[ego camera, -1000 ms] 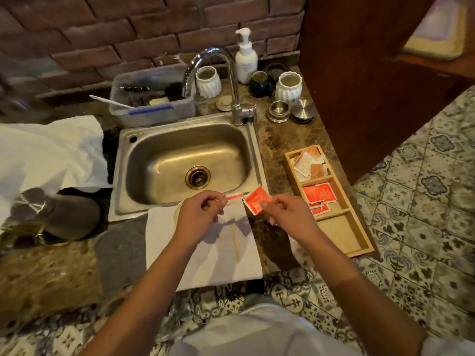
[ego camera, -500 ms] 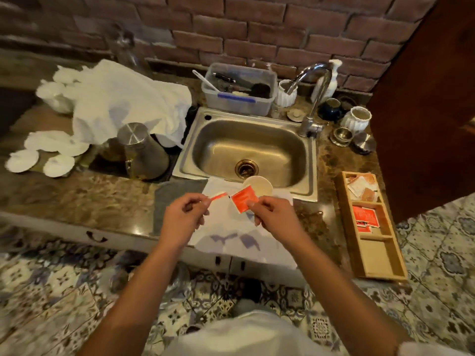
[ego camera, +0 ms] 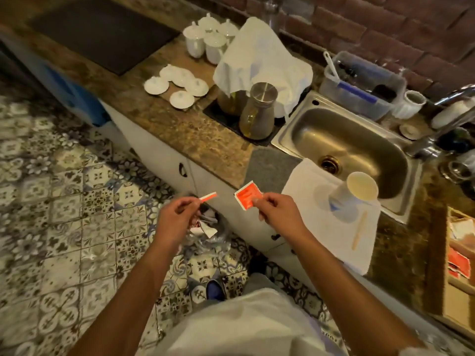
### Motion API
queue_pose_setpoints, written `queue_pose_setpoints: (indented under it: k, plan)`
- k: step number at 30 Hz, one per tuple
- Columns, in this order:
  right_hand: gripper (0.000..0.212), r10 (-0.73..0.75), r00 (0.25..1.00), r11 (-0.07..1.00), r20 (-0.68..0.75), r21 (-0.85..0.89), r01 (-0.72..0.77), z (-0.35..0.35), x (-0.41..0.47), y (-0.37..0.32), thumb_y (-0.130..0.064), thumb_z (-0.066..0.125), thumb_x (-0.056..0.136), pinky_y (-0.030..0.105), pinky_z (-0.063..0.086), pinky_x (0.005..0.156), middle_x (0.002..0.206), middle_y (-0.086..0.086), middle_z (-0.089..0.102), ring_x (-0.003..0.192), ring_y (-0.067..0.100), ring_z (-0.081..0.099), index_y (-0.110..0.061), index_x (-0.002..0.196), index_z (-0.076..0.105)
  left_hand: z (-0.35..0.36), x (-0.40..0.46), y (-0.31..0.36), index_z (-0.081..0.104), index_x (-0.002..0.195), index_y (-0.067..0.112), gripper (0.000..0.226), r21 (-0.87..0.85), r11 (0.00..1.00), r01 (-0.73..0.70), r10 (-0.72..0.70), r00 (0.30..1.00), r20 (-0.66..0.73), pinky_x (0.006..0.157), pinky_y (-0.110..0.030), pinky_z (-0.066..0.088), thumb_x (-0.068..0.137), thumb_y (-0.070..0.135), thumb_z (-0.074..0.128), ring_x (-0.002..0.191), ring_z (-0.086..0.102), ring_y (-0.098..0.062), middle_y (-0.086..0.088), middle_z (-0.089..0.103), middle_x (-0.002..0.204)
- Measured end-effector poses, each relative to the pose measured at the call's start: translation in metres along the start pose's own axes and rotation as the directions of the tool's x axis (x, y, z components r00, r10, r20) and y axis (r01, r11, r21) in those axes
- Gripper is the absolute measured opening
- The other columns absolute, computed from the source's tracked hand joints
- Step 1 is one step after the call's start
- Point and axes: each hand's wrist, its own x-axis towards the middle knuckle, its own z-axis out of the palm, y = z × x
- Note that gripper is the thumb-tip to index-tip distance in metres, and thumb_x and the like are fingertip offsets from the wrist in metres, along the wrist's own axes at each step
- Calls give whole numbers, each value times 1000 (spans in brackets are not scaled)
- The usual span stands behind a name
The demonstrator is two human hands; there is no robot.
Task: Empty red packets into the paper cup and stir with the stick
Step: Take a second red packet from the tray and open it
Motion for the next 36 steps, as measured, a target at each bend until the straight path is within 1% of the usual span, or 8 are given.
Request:
queue_pose_setpoints:
  k: [6, 10, 14, 18, 25, 29, 33, 36]
  plan:
    - [33, 75, 980, 994, 186, -93, -59, 68, 36, 1, -30, 67, 96, 26, 43, 57, 51, -5, 63, 45, 4, 51, -7, 72, 72, -60, 9, -56, 74, 98, 14, 9, -29, 995, 94, -97, 976, -197, 56, -28, 45, 95, 19, 68, 63, 57, -18, -10, 70, 80]
    - [36, 132, 948, 986, 288, -137, -96, 99, 70, 4, -28, 67, 96, 26, 41, 55, 50, -6, 60, 45, 8, 50, -1, 73, 69, -71, 25, -82, 74, 104, 7, 14, -71, 982, 176, -189, 938, -291, 49, -23, 43, 95, 15, 66, 56, 55, -15, -11, 69, 77]
    - [39, 146, 923, 976, 355, -205, -75, 126, 106, 11, -28, 66, 97, 26, 39, 52, 46, -6, 57, 39, 2, 47, -14, 62, 61, -66, 54, -93, 73, 103, 8, 12, -74, 970, 231, -242, 905, -351, 46, -15, 43, 96, 12, 64, 47, 55, -4, -5, 67, 72]
    - [38, 181, 902, 952, 392, -300, -61, 148, 142, 19, -28, 65, 97, 28, 40, 52, 43, -6, 57, 39, 3, 50, -16, 61, 61, -60, 86, -105, 74, 103, 9, 13, -28, 948, 317, -301, 862, -408, 44, -21, 43, 95, 13, 64, 61, 58, -18, -7, 67, 78]
    - [33, 232, 860, 895, 455, -446, -5, 180, 179, 36, -30, 64, 98, 32, 37, 57, 66, 6, 63, 59, 16, 53, -4, 79, 71, -64, 140, -142, 76, 93, 11, 13, -30, 916, 401, -374, 823, -427, 58, -25, 50, 92, 19, 66, 67, 65, -22, -8, 71, 78]
    - [31, 290, 854, 875, 432, -480, -55, 203, 195, 56, -30, 66, 97, 31, 40, 62, 69, 6, 62, 62, 16, 53, -4, 81, 71, -66, 159, -174, 73, 96, 14, 13, -8, 887, 462, -419, 797, -436, 55, -15, 49, 97, 24, 64, 62, 62, -8, 3, 67, 74]
    - [38, 335, 860, 834, 386, -545, -81, 234, 216, 86, -35, 63, 99, 40, 53, 72, 81, 17, 72, 72, 25, 61, 0, 88, 73, -68, 181, -223, 75, 93, 7, 23, -37, 836, 547, -511, 752, -417, 64, -27, 56, 97, 26, 63, 63, 64, -14, -3, 70, 76]
    - [38, 385, 846, 789, 369, -608, -94, 258, 229, 107, -33, 60, 101, 41, 52, 77, 95, 24, 74, 81, 30, 64, 2, 96, 74, -71, 196, -251, 76, 102, 0, 26, -85, 802, 592, -569, 712, -412, 53, -19, 50, 97, 22, 62, 59, 61, -13, -7, 70, 79]
